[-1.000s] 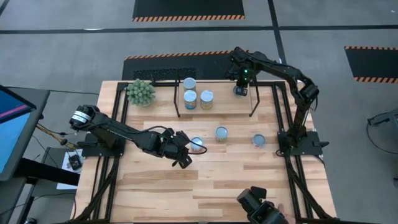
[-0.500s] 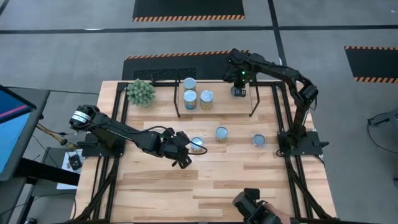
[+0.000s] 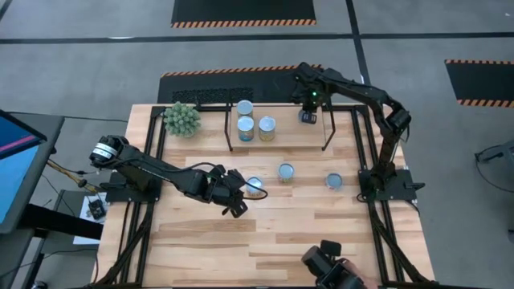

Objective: Pick and place cans onto a shelf
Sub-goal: Put the canned mushroom on the shelf, then put the canned salmon on the shelf

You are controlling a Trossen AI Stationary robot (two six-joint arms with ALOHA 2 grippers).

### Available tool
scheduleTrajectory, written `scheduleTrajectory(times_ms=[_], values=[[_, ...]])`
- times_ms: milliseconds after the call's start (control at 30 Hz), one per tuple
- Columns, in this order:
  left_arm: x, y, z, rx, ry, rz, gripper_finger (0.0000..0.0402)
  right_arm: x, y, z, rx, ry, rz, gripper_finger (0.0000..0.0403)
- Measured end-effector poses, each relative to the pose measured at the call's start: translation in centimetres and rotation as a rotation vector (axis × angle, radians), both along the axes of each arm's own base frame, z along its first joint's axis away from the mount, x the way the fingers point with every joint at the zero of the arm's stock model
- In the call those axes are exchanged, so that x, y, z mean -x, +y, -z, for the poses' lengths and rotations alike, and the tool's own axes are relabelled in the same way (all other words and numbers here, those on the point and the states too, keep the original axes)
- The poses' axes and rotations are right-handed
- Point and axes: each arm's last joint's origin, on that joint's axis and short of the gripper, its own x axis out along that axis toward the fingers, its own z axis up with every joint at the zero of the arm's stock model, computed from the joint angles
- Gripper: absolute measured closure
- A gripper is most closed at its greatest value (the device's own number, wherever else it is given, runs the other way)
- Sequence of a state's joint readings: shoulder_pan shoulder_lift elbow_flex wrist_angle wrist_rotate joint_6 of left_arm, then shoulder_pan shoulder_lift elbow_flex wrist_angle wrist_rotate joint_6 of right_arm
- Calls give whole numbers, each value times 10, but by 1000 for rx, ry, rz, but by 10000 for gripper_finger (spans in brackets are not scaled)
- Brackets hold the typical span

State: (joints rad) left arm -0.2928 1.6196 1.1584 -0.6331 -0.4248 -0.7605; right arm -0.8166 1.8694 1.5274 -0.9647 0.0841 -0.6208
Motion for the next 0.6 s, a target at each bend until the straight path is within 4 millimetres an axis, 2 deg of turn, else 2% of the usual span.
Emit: scheduleTrajectory(times_ms=[133, 300, 467, 600], values=[[0, 0, 0, 0, 0, 0, 274, 6, 1, 8, -32, 27, 14, 326], [0, 0, 0, 0, 0, 0, 274, 11, 3, 18, -61, 49, 35, 265], [0, 0, 0, -1, 1, 1, 274, 10, 2, 18, -10, 77, 44, 212], [0, 0, 0, -1, 0, 0, 274, 7, 1, 9, 48, 111, 52, 193]])
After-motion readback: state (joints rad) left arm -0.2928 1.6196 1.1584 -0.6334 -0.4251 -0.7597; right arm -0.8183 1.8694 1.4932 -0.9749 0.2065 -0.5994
